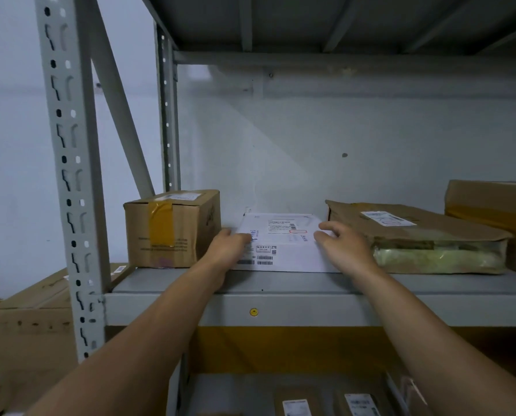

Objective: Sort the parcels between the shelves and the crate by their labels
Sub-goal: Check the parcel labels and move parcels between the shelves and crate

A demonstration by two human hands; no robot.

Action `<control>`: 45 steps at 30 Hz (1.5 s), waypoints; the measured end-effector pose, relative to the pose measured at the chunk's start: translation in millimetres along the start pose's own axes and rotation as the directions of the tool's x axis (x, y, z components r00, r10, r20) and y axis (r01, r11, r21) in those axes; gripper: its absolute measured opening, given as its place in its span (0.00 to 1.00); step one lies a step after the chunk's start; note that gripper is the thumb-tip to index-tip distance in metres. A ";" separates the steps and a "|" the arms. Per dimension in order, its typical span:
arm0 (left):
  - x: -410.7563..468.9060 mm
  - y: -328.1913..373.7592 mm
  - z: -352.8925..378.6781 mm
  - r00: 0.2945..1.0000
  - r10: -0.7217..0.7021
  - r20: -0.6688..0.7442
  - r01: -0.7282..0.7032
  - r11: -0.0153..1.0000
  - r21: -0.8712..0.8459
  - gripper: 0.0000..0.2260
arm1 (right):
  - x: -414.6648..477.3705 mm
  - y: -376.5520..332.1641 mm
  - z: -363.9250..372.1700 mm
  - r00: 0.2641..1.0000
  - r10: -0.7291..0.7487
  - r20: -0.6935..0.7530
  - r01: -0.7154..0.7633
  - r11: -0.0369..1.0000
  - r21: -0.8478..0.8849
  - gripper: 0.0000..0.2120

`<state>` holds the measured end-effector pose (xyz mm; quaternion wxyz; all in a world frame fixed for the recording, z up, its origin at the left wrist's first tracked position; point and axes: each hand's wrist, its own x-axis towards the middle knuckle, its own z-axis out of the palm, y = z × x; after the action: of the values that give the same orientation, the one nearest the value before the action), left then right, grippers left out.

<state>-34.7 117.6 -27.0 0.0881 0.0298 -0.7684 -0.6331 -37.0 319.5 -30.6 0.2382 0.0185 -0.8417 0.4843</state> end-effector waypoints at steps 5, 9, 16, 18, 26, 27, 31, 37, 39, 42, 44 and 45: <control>4.1 1.7 8.3 0.999 -0.047 -0.001 0.047 0.999 -0.010 0.15 | 2.7 14.1 -1.1 0.999 0.032 0.019 -0.033 0.998 0.048 0.20; 3.6 0.8 4.4 0.999 -0.048 0.009 0.048 0.999 -0.016 0.11 | 3.4 17.8 -0.6 0.999 0.050 0.018 -0.051 0.995 0.080 0.24; 12.3 -3.9 -9.1 0.994 -0.061 0.090 0.067 0.996 -0.059 0.08 | -2.4 16.1 -3.3 0.999 0.048 -0.002 -0.047 0.991 0.122 0.12; 14.5 -3.6 -10.2 0.992 -0.073 0.098 0.081 0.994 -0.078 0.06 | -4.5 14.9 -4.1 0.999 0.043 0.003 -0.043 0.994 0.105 0.16; 17.4 -9.4 -11.4 0.994 -0.008 0.111 0.014 0.998 -0.056 0.11 | -15.1 12.4 -5.4 0.996 0.024 0.081 -0.034 0.992 0.122 0.21; 17.5 -10.8 -12.0 0.994 0.012 0.111 -0.005 0.998 -0.067 0.12 | -16.9 12.4 -6.3 0.997 0.020 0.071 -0.031 0.987 0.158 0.19; 16.0 -15.7 -12.9 0.992 0.046 0.116 -0.036 0.996 -0.083 0.18 | -13.2 19.8 -7.9 0.997 0.013 0.076 -0.033 0.965 0.260 0.14; 7.8 -16.2 -14.0 0.990 0.065 0.127 -0.045 0.987 -0.152 0.27 | -6.4 25.5 -11.0 0.981 0.016 0.195 -0.093 0.915 0.392 0.14; 5.0 -15.5 -11.2 0.991 0.061 0.121 -0.037 0.981 -0.191 0.28 | -0.2 29.2 -14.6 0.969 0.018 0.246 -0.126 0.893 0.432 0.15; 4.2 -17.6 -15.6 0.990 0.076 0.120 -0.049 0.975 -0.218 0.29 | 5.9 28.6 -14.4 0.963 0.021 0.269 -0.161 0.845 0.510 0.14; 2.2 -17.0 -16.8 0.987 0.105 0.124 -0.071 0.966 -0.249 0.30 | 10.8 25.8 -14.0 0.965 0.025 0.261 -0.175 0.804 0.568 0.14; 1.1 -17.2 -16.6 0.985 0.119 0.121 -0.085 0.962 -0.261 0.31 | 13.6 25.6 -13.5 0.966 0.029 0.258 -0.184 0.778 0.601 0.15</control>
<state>-34.0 97.9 -40.7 0.0715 -0.0645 -0.6853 -0.7219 -50.6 347.0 -40.0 0.0897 0.1046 -0.6576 0.7407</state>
